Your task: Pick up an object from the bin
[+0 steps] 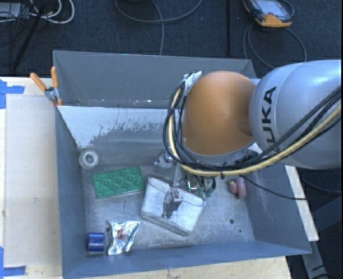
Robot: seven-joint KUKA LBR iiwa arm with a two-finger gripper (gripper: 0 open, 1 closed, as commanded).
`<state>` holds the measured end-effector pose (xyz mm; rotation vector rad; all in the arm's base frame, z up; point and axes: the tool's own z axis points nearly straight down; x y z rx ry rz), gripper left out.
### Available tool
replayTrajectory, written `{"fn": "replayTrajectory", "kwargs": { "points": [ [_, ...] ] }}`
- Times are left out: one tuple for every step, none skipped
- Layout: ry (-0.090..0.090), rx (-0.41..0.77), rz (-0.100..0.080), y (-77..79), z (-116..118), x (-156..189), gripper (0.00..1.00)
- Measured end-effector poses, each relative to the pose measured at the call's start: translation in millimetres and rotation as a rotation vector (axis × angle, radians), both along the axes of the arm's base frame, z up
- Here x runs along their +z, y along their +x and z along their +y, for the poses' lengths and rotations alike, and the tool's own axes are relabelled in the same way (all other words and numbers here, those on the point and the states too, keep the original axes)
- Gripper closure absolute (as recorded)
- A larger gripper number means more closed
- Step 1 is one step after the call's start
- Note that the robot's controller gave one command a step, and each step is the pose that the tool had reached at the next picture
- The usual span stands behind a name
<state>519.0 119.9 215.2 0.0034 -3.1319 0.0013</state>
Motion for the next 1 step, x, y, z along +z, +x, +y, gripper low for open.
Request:
{"fn": "replayTrajectory", "kwargs": {
  "points": [
    [0.004, 0.045, -0.021, 20.9, 23.0, -142.6, 0.0]
  ]
}}
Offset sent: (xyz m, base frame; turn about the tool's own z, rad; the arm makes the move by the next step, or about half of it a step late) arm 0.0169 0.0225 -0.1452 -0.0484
